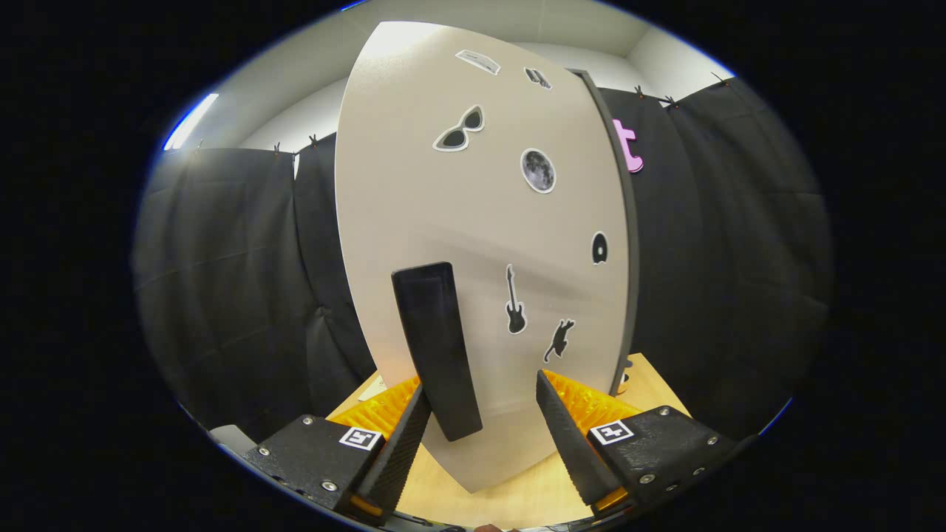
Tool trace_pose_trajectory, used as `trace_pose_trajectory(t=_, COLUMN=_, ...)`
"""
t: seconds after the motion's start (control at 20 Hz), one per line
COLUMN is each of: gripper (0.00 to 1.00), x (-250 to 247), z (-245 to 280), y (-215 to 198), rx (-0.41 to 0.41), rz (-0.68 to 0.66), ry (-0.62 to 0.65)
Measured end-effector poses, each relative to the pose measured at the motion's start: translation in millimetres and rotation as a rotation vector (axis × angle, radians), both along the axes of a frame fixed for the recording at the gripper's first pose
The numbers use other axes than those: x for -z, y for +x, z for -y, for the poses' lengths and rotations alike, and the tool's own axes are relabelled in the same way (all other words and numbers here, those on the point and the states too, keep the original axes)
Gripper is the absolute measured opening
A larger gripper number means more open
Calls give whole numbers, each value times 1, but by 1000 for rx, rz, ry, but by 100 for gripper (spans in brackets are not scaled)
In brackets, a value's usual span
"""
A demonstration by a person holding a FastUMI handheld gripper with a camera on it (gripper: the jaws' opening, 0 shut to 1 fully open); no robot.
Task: Open the shoe cabinet door, grab the shoes and put them into the shoe cabinet, then close the shoe cabinet door.
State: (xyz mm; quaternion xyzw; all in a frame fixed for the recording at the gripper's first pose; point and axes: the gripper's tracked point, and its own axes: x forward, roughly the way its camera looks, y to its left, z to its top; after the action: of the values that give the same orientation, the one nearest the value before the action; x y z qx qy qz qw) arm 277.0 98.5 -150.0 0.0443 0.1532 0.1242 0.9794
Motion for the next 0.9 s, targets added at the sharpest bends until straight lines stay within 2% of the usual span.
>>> trace_pose_trajectory(t=0.5, gripper=88, x=15, z=-58, y=65, rx=-5, rz=-7, ry=-24)
trace_pose_trajectory(t=0.9, gripper=90, x=19, z=-75, y=106, rx=-11, rz=-12, ry=-12)
